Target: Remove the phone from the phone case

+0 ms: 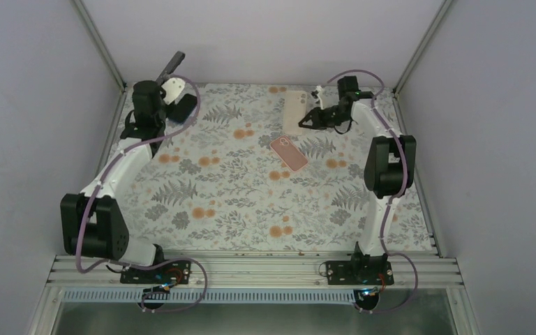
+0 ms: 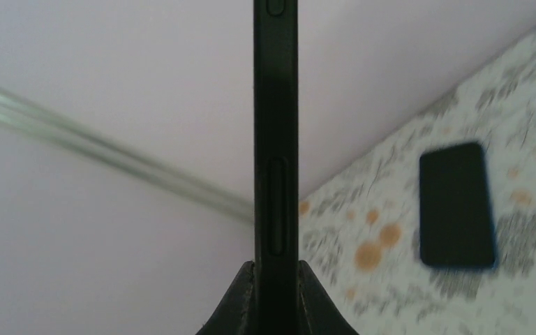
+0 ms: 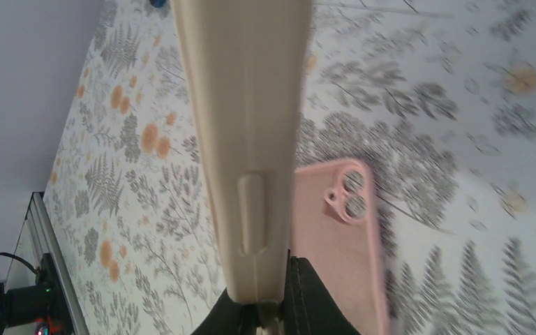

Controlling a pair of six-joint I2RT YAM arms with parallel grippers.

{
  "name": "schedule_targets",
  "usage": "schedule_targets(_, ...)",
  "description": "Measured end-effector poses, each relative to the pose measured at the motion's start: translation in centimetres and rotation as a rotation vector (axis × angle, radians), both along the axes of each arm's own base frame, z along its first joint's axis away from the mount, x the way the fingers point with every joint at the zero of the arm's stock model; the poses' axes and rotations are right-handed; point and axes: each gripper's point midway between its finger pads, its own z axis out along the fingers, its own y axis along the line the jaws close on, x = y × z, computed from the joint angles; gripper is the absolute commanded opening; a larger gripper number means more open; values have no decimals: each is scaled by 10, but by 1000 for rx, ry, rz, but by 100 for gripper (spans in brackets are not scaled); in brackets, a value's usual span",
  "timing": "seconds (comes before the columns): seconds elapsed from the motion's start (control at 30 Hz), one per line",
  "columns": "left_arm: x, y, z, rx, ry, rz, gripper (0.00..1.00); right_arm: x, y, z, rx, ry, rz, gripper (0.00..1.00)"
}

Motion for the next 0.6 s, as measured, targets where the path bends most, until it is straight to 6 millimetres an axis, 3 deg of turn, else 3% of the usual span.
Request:
schedule_targets(0.13, -32, 21, -17, 110, 68, 101, 2, -5, -34, -16, -22, 45, -4, 3)
schedule_targets(0.27, -71, 44, -50, 211, 156, 200, 2, -23, -64, -34, -30, 101, -4, 3)
schedule_targets(0.53, -154, 79, -169, 447, 427, 294, 2, -80, -93, -62, 11, 240, 21, 3)
schedule_targets(0.6, -166, 83, -184, 484, 468, 300, 2, -91, -92, -67, 17, 258, 45, 3)
